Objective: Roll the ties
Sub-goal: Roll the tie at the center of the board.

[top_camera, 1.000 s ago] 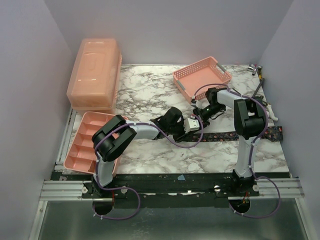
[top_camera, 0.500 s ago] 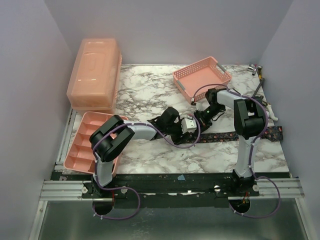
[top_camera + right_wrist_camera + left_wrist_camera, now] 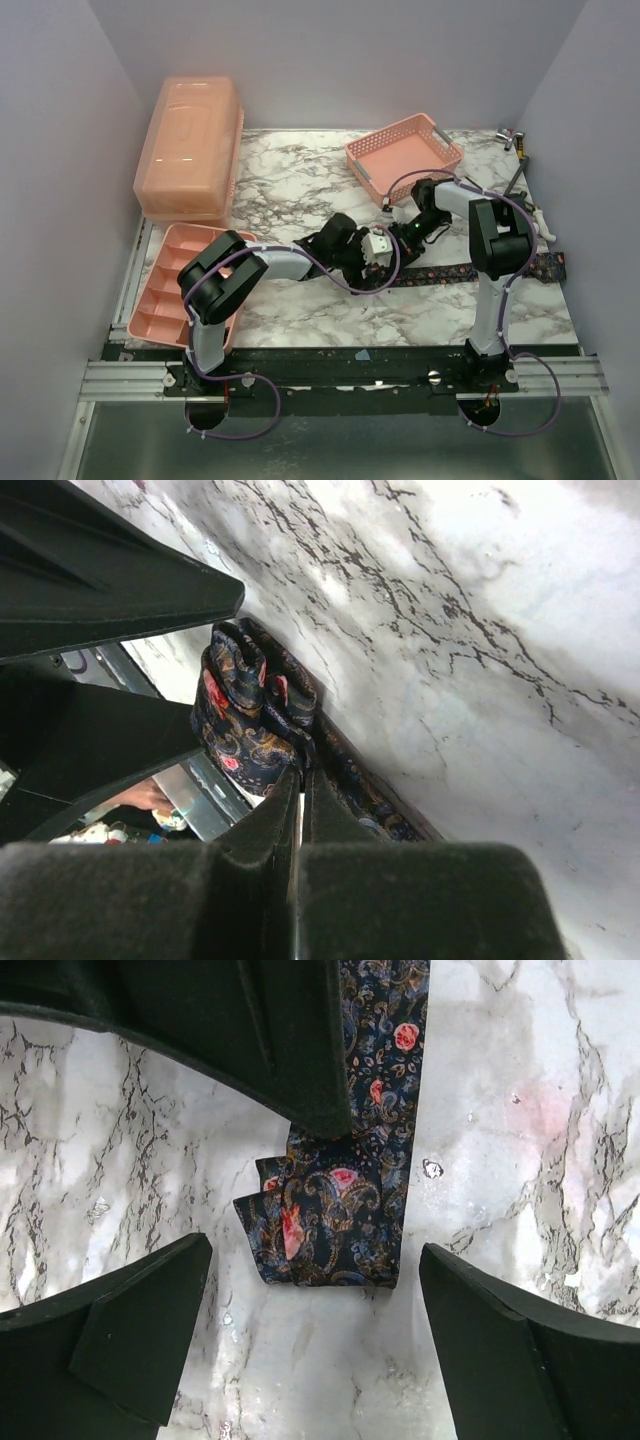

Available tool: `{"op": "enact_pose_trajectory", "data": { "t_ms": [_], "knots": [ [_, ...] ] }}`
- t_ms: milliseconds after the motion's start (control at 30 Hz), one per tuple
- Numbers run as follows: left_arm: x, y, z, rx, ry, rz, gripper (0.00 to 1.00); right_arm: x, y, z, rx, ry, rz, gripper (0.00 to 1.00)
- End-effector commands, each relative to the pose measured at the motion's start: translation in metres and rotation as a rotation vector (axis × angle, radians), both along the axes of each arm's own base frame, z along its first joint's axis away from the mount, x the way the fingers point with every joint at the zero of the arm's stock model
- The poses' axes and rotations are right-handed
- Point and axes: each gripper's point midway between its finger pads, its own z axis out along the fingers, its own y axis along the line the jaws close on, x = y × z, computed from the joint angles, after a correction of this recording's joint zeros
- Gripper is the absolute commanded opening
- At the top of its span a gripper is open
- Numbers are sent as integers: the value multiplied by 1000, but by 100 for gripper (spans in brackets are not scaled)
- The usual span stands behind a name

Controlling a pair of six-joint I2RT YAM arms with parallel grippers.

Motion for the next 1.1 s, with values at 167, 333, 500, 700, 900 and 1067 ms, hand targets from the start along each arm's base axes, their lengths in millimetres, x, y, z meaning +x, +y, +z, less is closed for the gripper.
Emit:
{"op": "enact_pose_trajectory", "data": {
  "t_ms": [167,333,500,700,900,1067],
  "knots": [
    [-7,-9,-8,9,42,-74,84,3,12,26,65,-48,2,1],
    [-20,-6,-13,14,51,-152,73,6,17,37,85,-56,-5,1],
    [-25,-3,-16,16,29,-190,52,3,18,39,89,-46,-7,1],
    [-27,-1,-14,2,-9,-212,41,0,16,36,79,-46,-7,1],
    [-25,-5,-8,-13,-13,-205,60,-4,16,34,81,-37,-10,1],
    [-17,-13,-5,-3,0,-158,67,-10,17,29,84,-15,-9,1]
  ]
}}
